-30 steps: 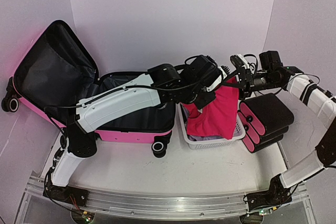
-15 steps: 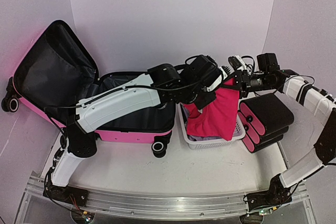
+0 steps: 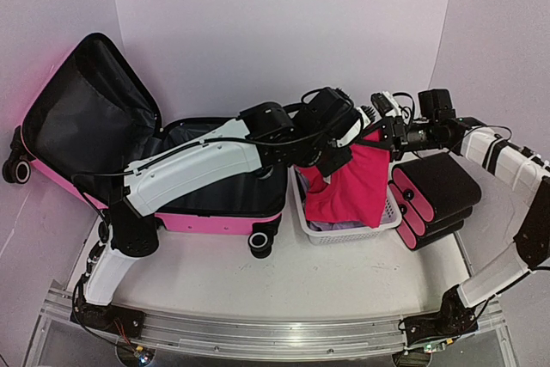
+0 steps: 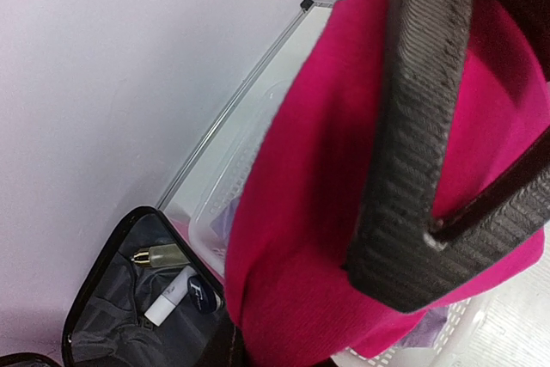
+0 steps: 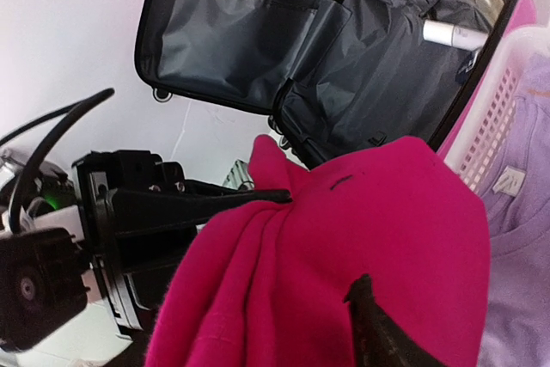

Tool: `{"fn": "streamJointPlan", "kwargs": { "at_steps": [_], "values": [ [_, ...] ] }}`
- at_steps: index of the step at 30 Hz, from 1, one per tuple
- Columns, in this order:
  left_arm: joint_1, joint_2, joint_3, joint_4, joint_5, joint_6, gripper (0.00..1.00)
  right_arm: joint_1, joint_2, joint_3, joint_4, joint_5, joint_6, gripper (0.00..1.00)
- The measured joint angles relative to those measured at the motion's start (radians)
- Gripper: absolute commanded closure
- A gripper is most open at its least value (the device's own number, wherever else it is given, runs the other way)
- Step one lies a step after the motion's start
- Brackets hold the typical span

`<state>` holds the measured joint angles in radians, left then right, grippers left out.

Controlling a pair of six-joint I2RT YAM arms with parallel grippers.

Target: Open, take out, and arrange the luggage

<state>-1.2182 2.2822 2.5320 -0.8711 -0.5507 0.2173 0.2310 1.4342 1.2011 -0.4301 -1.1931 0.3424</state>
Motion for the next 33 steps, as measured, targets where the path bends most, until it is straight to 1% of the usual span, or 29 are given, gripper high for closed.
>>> {"fn": "streamJointPlan", "kwargs": {
  "at_steps": [2,4,5,6,7,8,14,18,22,26,30,33],
  "values": [
    [0.001,0.0,0.0,0.0,0.0,0.0,1.0,0.006,0.002,0.0,0.002,0.0,0.003,0.48],
    [0.002,0.0,0.0,0.0,0.0,0.0,1.0,0.013,0.003,0.0,0.003,0.0,0.006,0.59],
    [0.002,0.0,0.0,0.0,0.0,0.001,1.0,0.017,0.003,0.0,0.005,0.0,0.007,0.68],
    [0.003,0.0,0.0,0.0,0.0,0.002,1.0,0.018,0.003,0.0,0.01,0.001,0.01,0.8],
    [0.004,0.0,0.0,0.0,0.0,0.002,1.0,0.019,0.003,0.001,0.014,0.002,0.01,0.95],
    [0.004,0.0,0.0,0.0,0.0,0.002,1.0,0.021,0.003,0.001,0.018,0.005,0.019,1.0],
    [0.011,0.0,-0.002,0.0,0.001,0.004,1.0,0.023,0.009,0.002,0.032,0.042,0.036,1.0],
    [0.017,0.0,-0.018,0.001,0.0,0.023,0.9,0.027,0.027,0.002,0.041,0.058,0.047,1.0],
    [0.022,-0.002,-0.038,0.01,0.002,0.032,0.74,0.028,0.029,0.003,0.039,0.074,0.052,1.0],
    [0.027,-0.025,-0.087,0.025,0.006,0.034,0.54,0.027,0.029,0.008,0.033,0.089,0.066,1.0],
    [0.031,-0.064,-0.14,0.036,0.018,0.023,0.29,0.027,0.032,0.027,0.024,0.092,0.079,1.0],
    [0.033,-0.106,-0.187,0.037,0.026,0.015,0.16,0.027,0.036,0.047,0.023,0.092,0.096,1.0]
  ]
}}
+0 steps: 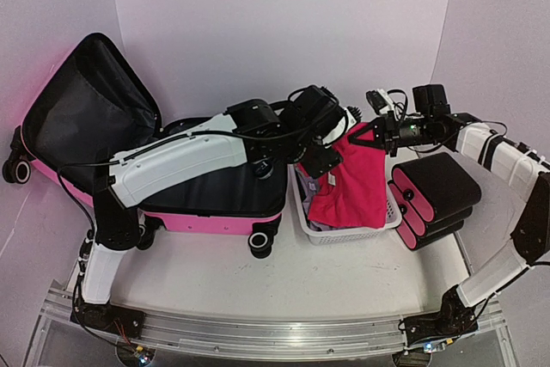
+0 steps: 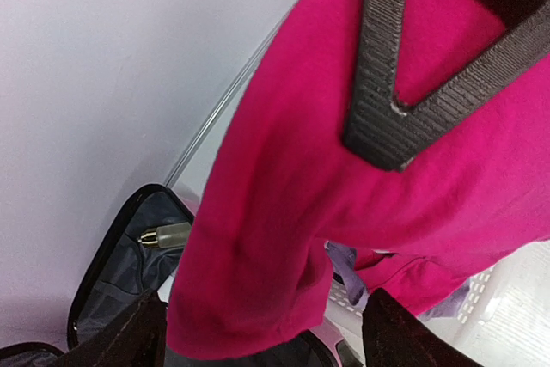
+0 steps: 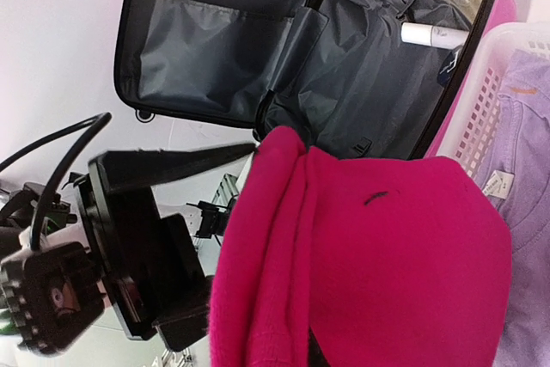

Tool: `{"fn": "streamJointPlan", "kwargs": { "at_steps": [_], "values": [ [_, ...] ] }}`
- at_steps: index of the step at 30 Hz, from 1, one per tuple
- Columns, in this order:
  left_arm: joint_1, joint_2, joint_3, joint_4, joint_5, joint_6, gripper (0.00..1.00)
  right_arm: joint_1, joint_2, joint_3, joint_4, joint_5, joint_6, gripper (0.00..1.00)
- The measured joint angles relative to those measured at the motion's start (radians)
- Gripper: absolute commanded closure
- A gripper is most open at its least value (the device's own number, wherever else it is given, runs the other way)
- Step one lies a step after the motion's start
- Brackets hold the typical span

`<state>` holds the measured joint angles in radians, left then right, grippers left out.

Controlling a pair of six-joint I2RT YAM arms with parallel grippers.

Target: Open, take out, and arrange the luggage

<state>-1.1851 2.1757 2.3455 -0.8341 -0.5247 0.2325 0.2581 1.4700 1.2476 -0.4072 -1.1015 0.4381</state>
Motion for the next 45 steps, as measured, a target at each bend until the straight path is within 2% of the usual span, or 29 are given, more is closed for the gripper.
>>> {"fn": "streamJointPlan", "kwargs": {
  "at_steps": [3,7,14,21,26,34,45],
  "values": [
    [0.0,-0.047,-0.042,0.003,-0.001,-0.002,0.09,0.001,0.009,0.021,-0.007,0.001,0.024,1.0],
    [0.0,-0.143,-0.114,0.002,-0.014,-0.024,0.05,0.016,0.019,0.048,-0.032,0.011,0.06,1.0],
    [0.008,-0.35,-0.239,0.004,-0.05,-0.105,0.04,0.08,0.019,0.126,-0.073,0.03,0.13,1.0],
    [0.029,-0.494,-0.35,0.005,-0.08,-0.179,0.04,0.085,0.015,0.167,-0.076,0.04,0.264,1.0],
    [0.029,-0.52,-0.396,0.006,-0.081,-0.198,0.04,0.085,0.011,0.15,-0.058,0.041,0.37,1.0],
    [0.029,-0.52,-0.432,0.013,-0.081,-0.207,0.04,0.094,0.01,0.154,-0.029,0.04,0.452,1.0],
    [0.035,-0.526,-0.463,0.042,-0.087,-0.206,0.04,0.178,-0.025,0.154,0.035,0.043,0.545,1.0]
  ]
}}
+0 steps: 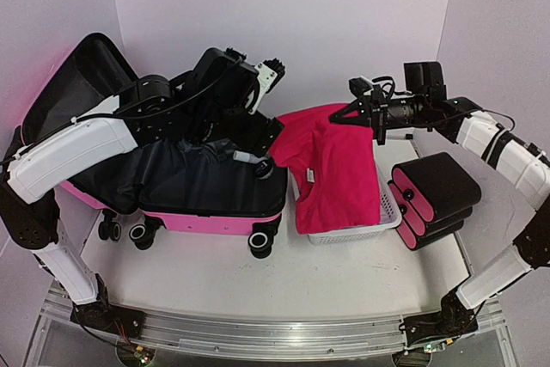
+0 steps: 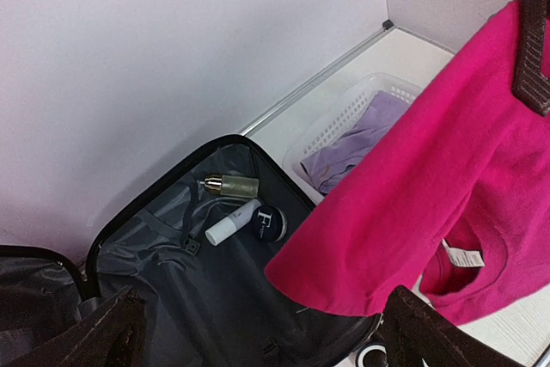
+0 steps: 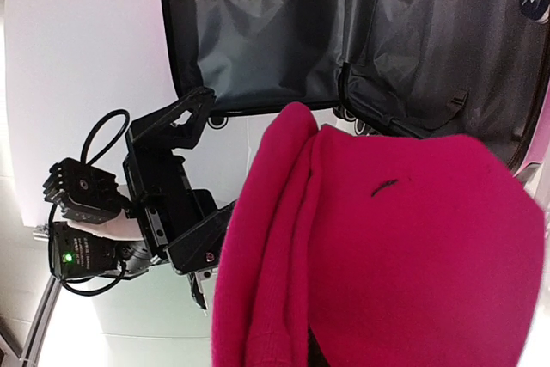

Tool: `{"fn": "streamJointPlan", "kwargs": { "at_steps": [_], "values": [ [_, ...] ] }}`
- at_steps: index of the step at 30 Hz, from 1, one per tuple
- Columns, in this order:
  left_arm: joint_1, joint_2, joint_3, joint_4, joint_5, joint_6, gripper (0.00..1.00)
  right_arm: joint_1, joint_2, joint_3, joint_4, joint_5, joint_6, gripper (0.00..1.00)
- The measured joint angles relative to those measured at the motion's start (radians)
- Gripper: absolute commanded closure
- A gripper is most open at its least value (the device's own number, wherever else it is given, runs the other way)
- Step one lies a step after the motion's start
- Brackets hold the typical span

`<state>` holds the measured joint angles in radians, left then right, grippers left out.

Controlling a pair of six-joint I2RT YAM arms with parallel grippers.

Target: Open, take out, and arrange the luggage

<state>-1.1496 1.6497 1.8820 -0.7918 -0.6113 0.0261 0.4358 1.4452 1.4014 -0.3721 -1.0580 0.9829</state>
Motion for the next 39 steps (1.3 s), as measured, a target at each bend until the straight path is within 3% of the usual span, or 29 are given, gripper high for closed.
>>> {"fn": "streamJointPlan", "kwargs": {
  "at_steps": [6,14,20,28,39],
  "values": [
    [0.003,-0.007,-0.029,0.014,-0.004,-0.001,0.04,-0.035,0.079,-0.005,0.023,-0.003,-0.03,1.0],
    [0.005,-0.061,-0.071,0.02,-0.013,-0.002,0.04,-0.151,0.364,-0.009,0.001,0.011,-0.186,1.0],
    [0.014,-0.089,-0.086,0.026,-0.02,-0.001,0.04,-0.193,0.536,0.097,-0.15,0.064,-0.36,1.0],
    [0.034,-0.099,-0.124,0.026,-0.019,-0.001,0.03,-0.195,0.632,0.287,-0.355,0.199,-0.562,1.0],
    [0.053,-0.1,-0.13,0.026,-0.006,-0.002,0.03,-0.195,0.735,0.421,-0.54,0.402,-0.749,1.0]
  ]
}}
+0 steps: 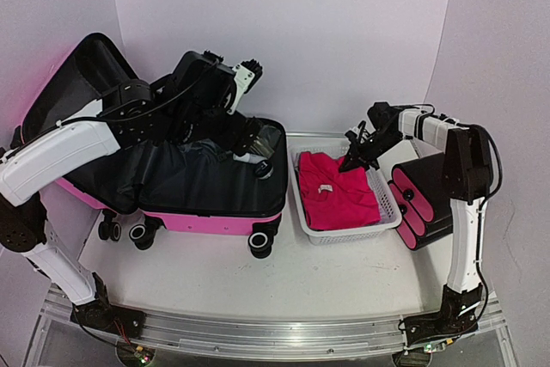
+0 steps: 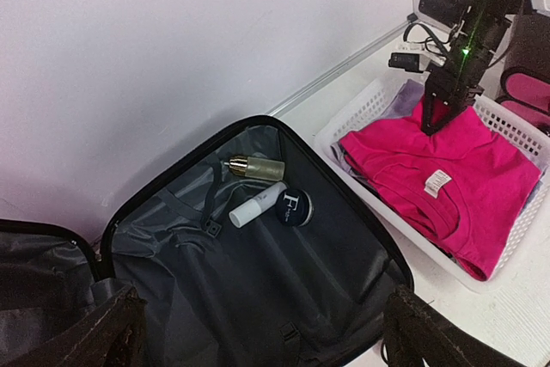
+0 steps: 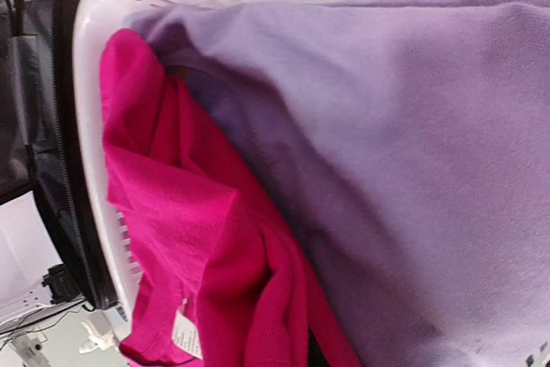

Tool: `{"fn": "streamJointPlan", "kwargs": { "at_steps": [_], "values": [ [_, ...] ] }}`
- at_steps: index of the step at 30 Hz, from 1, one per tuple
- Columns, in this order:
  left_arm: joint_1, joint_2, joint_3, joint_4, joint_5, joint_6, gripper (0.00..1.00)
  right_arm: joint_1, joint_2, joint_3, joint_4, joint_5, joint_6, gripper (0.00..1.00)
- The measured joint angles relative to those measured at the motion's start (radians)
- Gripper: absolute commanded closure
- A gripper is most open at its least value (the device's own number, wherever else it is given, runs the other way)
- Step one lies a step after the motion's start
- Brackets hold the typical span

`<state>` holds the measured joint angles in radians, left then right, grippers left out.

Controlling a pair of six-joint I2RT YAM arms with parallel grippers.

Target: Open, take out, and arrange the luggage

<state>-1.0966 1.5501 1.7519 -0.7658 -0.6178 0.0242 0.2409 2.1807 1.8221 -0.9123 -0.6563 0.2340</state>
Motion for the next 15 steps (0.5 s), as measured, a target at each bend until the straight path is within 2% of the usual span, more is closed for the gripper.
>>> {"fn": "streamJointPlan", "kwargs": {
  "at_steps": [3,8,15],
  "values": [
    [0.001,-0.001,-0.008,0.002,0.009,-0.002,0.03,0.001,0.021,0.029,-0.021,0.039,-0.031,0.99],
    [0.007,-0.008,-0.055,0.0,0.032,-0.037,0.04,0.011,0.05,0.095,-0.054,0.125,-0.074,0.79],
    [0.01,-0.024,-0.087,0.0,0.067,-0.083,0.04,0.029,0.055,0.186,-0.1,0.285,-0.127,0.74]
  ]
}}
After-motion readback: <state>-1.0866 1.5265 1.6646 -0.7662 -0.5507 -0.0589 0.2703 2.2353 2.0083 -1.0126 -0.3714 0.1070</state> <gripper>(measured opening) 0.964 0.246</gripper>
